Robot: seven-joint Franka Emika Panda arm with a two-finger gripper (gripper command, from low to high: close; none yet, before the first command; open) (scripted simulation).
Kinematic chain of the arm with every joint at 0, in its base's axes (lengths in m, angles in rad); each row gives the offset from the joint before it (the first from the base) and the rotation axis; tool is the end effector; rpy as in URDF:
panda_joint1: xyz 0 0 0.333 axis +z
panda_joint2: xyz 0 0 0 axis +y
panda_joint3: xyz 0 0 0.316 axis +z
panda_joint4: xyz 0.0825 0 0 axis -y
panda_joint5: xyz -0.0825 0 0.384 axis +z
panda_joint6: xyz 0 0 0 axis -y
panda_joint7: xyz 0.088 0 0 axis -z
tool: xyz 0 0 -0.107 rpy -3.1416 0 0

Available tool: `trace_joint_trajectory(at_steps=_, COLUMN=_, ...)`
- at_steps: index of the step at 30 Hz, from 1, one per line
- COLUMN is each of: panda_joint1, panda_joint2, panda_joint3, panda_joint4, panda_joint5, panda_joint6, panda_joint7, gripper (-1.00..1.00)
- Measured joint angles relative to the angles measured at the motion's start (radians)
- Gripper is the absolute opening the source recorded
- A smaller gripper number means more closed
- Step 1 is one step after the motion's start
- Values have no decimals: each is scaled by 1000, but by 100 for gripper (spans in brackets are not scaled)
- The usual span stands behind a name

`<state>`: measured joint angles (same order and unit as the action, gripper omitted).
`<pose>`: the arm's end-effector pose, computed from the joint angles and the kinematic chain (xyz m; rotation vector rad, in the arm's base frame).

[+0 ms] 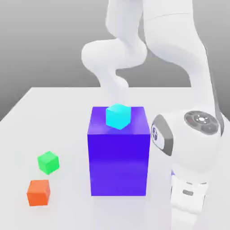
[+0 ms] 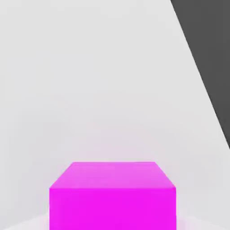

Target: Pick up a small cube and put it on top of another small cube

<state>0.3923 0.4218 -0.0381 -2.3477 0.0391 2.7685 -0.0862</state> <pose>0.4784 0.1739 0.1529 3.0753 0.6351 -0.0004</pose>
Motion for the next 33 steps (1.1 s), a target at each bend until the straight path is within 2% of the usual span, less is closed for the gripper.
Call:
trace_joint_trajectory(at_steps=3, panda_joint1=-1, panda_joint2=-83, panda_joint3=-13, panda_joint4=-2, panda_joint5=-7, panda_joint6=-87, panda_joint7=12, gripper=-100)
trace_joint_trajectory(at_steps=7, panda_joint1=-70, panda_joint2=-171, panda_joint3=-131, panda_joint4=-26, panda_joint5=-38, panda_joint6=-163, panda_joint7=95, gripper=-100)
trace_joint_trajectory(at_steps=14, panda_joint1=-234, panda_joint2=-330, panda_joint3=-348, panda_joint4=-136, panda_joint5=-136, panda_joint6=-230, panda_joint7=281, gripper=-100)
trace_joint_trajectory(at_steps=17, panda_joint1=-474, panda_joint2=-436, panda_joint3=-434, panda_joint4=-236, panda_joint5=-215, panda_joint6=-230, panda_joint7=403, gripper=-100)
trace_joint_trajectory(at_steps=24, panda_joint1=-642, panda_joint2=-635, panda_joint3=-488, panda_joint4=-495, panda_joint5=-309, panda_joint6=-136, panda_joint7=561, gripper=-100)
trace_joint_trajectory(at_steps=27, panda_joint1=-633, panda_joint2=-643, panda_joint3=-511, panda_joint4=-544, panda_joint5=-270, panda_joint6=-88, panda_joint7=544, gripper=-100)
trace_joint_trajectory(at_steps=33, panda_joint1=-548, panda_joint2=-545, panda_joint3=-551, panda_joint4=-543, panda_joint5=-90, panda_joint6=-7, panda_joint7=420, gripper=-100)
